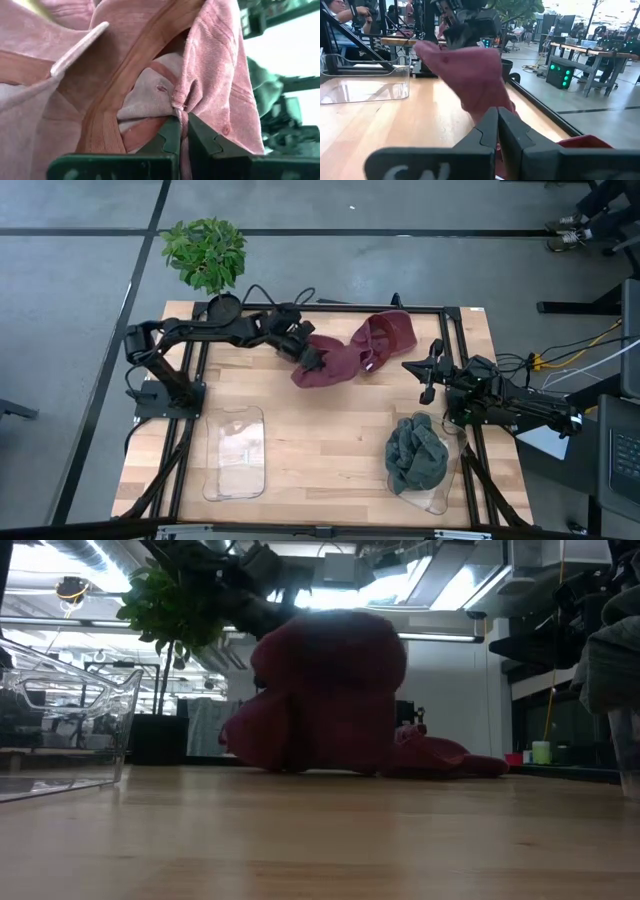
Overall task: Pick & Place hat
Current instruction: Put the bottom left red cap into the left transparent bin
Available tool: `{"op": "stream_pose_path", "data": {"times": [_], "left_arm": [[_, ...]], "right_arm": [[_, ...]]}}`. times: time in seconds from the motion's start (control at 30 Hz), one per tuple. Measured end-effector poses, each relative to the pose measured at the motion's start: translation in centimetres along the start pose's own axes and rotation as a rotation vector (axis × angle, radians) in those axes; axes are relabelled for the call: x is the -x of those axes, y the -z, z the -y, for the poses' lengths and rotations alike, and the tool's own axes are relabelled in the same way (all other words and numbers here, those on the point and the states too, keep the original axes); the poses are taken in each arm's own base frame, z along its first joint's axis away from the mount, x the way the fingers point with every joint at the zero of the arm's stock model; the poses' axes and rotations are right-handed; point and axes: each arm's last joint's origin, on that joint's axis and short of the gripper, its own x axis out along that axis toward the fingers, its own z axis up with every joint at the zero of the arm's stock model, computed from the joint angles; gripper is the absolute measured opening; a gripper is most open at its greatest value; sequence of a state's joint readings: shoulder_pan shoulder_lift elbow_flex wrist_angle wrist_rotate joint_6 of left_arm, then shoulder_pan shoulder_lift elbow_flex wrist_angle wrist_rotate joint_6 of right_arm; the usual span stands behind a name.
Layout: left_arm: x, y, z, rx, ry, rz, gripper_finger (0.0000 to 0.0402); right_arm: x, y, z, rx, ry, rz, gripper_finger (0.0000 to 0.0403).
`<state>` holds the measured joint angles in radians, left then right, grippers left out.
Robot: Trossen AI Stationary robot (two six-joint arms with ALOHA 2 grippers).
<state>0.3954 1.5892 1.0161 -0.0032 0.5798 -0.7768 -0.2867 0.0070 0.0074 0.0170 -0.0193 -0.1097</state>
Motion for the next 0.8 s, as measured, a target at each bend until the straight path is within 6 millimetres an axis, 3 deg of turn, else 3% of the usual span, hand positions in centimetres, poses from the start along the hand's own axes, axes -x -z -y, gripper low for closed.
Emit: {"op": "stream_pose_path", "data": {"times": [0.33, 0.53, 0.8], "left_arm": [[0.2, -0.6, 0.7, 0.065, 0.048, 0.068, 0.0008], [-0.1, 0.1, 0.4, -0.151, -0.056, 0.06, 0.0008], [-1.6, 3.8, 1.0, -0.453, -0.172, -0.145, 0.0008]], "right_arm": [[0.0, 0.0, 0.0, -0.004, 0.0, 0.0, 0.0014], [0.0, 0.0, 0.0, -0.004, 0.0, 0.0, 0.0014], [0.0, 0.0, 0.0, -0.003, 0.0, 0.0, 0.0014]]}}
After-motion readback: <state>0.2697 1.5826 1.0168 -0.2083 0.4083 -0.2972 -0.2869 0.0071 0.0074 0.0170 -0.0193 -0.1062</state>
